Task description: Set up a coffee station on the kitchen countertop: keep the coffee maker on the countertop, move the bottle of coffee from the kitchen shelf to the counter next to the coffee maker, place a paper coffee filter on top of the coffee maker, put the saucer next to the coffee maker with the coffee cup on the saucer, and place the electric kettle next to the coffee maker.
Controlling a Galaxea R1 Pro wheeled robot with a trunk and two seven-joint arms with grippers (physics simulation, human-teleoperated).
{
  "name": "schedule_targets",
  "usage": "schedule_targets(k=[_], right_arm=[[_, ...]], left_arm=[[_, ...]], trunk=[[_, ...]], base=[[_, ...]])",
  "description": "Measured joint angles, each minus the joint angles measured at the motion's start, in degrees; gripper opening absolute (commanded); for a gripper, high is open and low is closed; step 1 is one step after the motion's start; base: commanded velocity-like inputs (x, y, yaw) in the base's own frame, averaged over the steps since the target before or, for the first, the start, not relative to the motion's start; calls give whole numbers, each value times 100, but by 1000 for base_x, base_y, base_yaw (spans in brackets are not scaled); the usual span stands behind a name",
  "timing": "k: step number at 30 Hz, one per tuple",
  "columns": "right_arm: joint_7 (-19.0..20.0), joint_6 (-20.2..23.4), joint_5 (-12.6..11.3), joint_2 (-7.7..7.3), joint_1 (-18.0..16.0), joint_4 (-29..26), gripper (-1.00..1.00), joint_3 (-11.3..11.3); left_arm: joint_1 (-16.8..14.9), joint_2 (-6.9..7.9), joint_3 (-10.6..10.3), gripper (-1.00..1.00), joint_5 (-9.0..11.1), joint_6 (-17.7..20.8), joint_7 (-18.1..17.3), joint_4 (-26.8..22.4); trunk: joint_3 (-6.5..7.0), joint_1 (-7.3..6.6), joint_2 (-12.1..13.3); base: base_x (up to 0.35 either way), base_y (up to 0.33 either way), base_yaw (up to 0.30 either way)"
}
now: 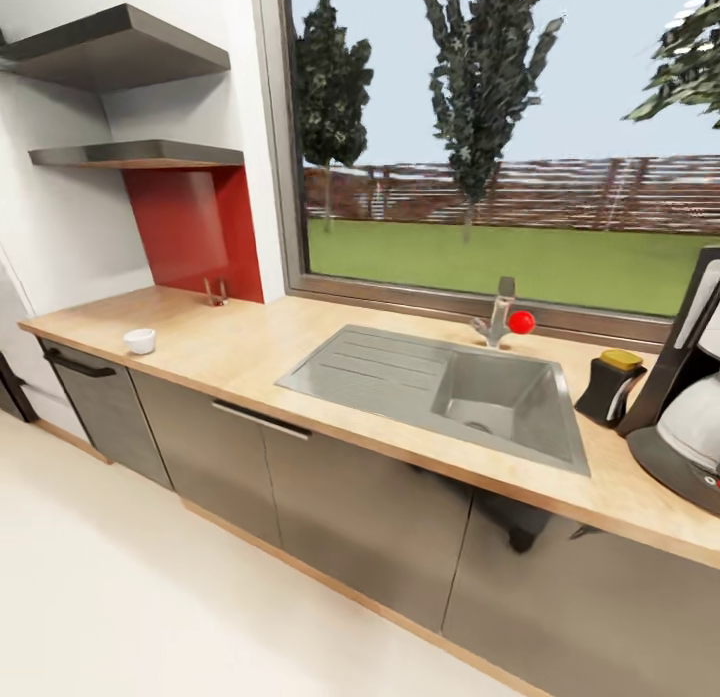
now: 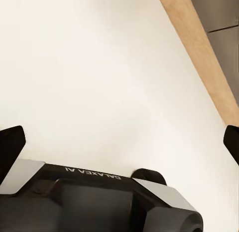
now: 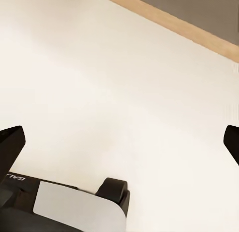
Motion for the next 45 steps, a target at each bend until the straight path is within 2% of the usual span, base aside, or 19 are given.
schedule_targets(k=[15,22,31,45], right_arm=[[4,0,1,0,1,0,100,0],[-310,15,1,22,2,26,100,-4],[-370,16,0,34,1,175,100,12],[-528,11,1,65,0,185,100,16]], left_arm=[[0,9,0,100,0,0,2,0],[-1,9,0,100,1,0,-2,1],[-1,9,0,100,1,0,2,0],[0,10,0,100,3,0,1,-1]], trunk=[[0,-1,0],[0,-2,0],[0,-1,0],[0,0,0]], base=[[83,118,185],[82,125,146],[155,225,52],[12,17,259]])
